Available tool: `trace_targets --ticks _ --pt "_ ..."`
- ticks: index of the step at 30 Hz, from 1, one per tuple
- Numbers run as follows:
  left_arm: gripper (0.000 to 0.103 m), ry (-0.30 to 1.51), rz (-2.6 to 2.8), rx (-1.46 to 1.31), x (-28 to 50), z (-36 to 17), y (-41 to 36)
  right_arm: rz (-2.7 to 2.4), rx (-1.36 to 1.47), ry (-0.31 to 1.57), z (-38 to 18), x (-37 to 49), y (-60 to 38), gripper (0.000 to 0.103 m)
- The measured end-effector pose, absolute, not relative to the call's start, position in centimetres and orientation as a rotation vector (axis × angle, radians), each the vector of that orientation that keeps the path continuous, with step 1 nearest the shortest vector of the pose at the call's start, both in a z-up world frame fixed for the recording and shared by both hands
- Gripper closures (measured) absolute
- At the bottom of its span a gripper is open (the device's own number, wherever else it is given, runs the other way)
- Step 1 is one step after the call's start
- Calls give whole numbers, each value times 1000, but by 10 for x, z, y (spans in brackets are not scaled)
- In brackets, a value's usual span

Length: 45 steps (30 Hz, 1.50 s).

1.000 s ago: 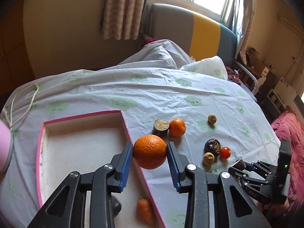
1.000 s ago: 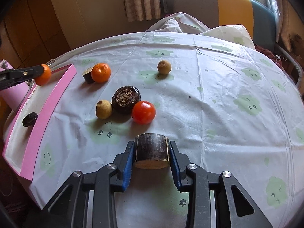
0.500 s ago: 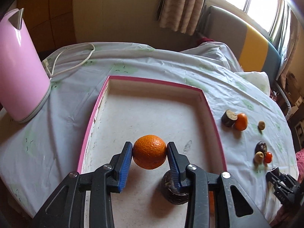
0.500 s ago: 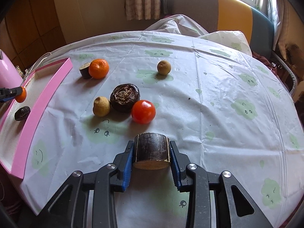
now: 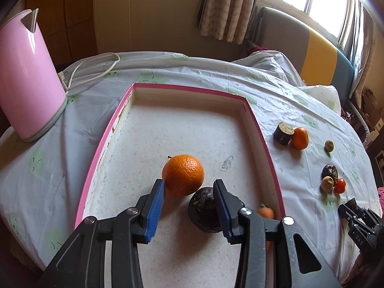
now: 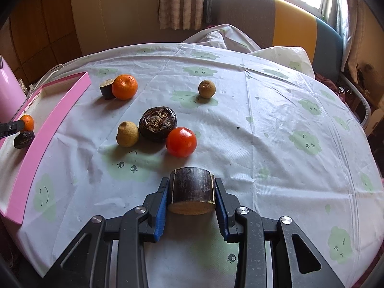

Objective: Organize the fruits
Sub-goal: 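Place the orange in the tray with the left gripper while the right carries the eggplant piece there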

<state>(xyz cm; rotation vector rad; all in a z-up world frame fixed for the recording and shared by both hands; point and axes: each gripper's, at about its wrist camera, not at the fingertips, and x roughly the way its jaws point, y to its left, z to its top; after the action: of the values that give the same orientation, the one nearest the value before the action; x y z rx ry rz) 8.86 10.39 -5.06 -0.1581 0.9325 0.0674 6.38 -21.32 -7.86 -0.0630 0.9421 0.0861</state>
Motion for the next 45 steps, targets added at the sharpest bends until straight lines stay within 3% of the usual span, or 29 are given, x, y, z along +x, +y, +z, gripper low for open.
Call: trace_targets --ticks 6,20,32,45 --pt "41 883 88 -155 73 -44 110 64 -49 957 -75 67 -212 68" --pt "41 856 124 -186 51 -41 122 423 -17 904 -33 50 -122 68" --pt "41 820 167 -247 39 -26 139 681 -76 952 -35 46 -25 68" --pt "41 818 155 -221 33 -19 125 619 -40 926 -33 42 -36 64"
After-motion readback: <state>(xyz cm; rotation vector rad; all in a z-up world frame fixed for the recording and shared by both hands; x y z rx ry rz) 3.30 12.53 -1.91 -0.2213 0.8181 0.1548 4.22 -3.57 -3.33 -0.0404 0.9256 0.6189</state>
